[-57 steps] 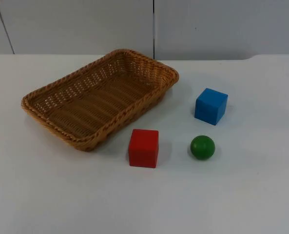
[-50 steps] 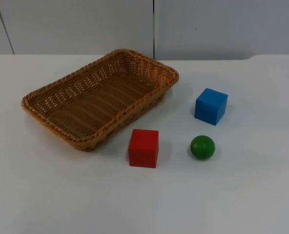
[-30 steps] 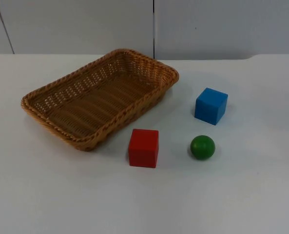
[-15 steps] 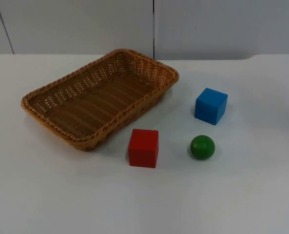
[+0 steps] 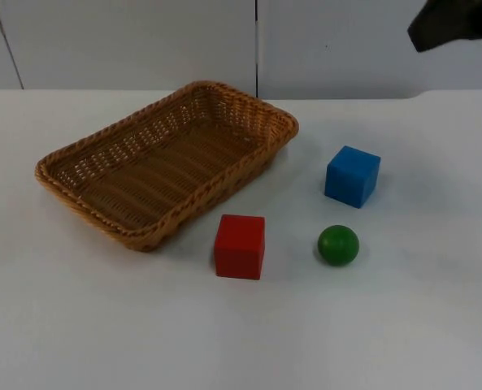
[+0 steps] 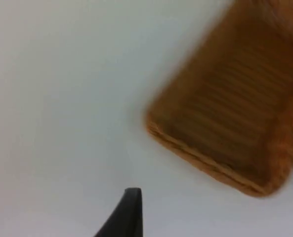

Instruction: Place all geometric objects except the red cube into the basket.

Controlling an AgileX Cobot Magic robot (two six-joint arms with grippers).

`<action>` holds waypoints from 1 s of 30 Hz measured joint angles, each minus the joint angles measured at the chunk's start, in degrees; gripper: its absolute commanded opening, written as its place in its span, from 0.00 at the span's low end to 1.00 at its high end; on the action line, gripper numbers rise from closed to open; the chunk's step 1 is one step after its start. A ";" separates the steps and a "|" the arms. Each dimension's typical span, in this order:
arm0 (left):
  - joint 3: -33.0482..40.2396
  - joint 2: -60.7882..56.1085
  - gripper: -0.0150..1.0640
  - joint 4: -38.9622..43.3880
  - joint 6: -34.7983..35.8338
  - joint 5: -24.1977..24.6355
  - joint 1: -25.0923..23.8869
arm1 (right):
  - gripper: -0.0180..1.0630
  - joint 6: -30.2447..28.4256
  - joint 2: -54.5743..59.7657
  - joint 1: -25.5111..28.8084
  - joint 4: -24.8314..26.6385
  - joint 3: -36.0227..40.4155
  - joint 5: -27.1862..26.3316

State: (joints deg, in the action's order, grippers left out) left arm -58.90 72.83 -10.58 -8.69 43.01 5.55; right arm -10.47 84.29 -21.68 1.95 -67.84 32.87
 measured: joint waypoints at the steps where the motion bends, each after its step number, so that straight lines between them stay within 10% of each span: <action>1: 0.00 3.66 0.92 -0.40 -0.46 -1.32 2.90 | 0.98 0.13 -0.12 0.00 0.00 -1.14 0.88; 13: -5.82 30.04 0.92 -1.12 -2.89 -16.27 31.56 | 0.98 0.60 -5.71 4.01 -0.23 -13.86 7.72; 30: -32.47 56.53 0.92 5.21 -9.74 -13.60 35.98 | 0.98 -0.28 -7.37 8.17 -0.19 -17.51 15.23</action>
State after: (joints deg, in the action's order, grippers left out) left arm -91.37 129.35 -5.37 -18.43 29.41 41.52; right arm -10.75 76.92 -13.51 1.76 -85.35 48.10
